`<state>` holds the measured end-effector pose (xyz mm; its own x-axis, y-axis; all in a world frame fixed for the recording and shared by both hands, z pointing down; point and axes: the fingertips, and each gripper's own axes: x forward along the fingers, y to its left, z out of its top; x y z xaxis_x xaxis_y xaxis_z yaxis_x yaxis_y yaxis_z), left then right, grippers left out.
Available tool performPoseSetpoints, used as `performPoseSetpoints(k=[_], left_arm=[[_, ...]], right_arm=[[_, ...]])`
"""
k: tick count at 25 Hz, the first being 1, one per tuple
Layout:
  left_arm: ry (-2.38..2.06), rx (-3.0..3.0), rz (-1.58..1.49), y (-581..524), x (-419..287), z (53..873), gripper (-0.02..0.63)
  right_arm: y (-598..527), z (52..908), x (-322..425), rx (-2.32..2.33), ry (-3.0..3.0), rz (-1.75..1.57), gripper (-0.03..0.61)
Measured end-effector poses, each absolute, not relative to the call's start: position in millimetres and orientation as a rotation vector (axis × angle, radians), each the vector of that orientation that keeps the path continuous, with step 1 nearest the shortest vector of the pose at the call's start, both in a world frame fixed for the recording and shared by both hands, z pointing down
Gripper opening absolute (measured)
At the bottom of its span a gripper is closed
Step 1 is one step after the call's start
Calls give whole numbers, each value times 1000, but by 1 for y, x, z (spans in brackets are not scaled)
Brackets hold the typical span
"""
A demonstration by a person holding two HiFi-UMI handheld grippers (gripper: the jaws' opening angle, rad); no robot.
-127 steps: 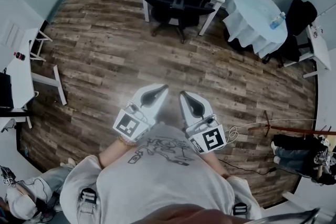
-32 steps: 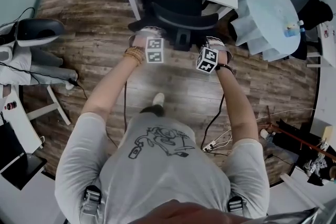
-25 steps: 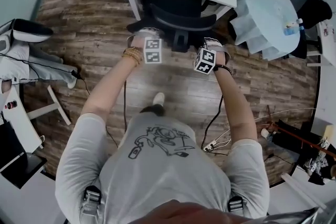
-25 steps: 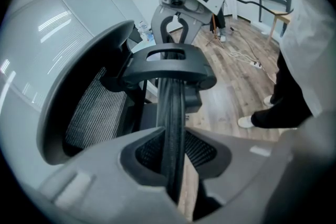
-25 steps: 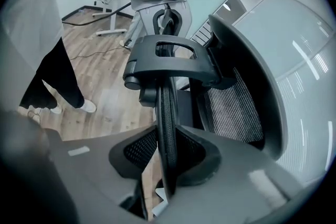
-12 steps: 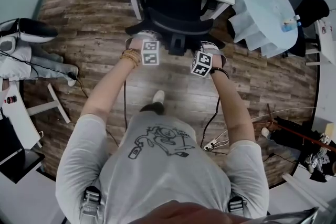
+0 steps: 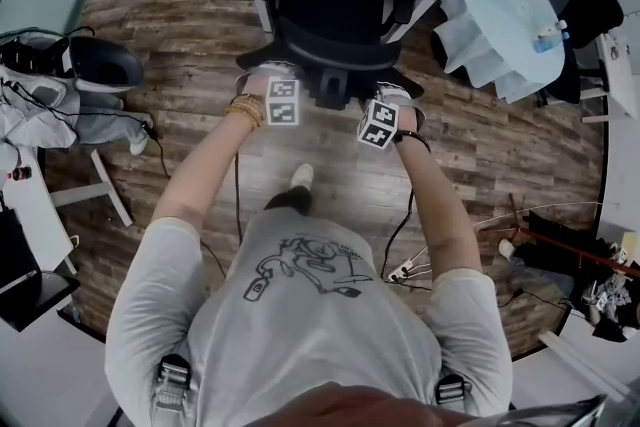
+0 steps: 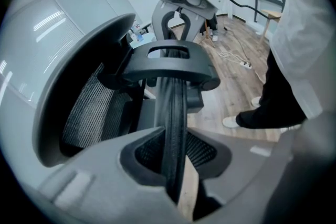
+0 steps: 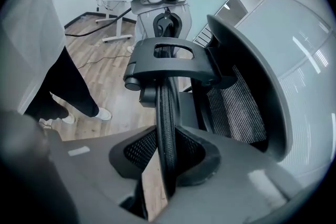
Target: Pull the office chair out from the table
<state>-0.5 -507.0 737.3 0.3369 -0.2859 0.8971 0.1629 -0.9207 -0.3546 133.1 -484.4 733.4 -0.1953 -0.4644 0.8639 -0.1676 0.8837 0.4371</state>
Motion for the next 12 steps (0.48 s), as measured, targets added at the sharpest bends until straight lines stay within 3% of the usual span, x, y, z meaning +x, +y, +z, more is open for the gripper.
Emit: performPoseSetpoints(k=[12], left_arm=[[146,-2186,-1675,-420,-15,744,100]], right_arm=[[-397,738,121,485,-1771,-272,104]])
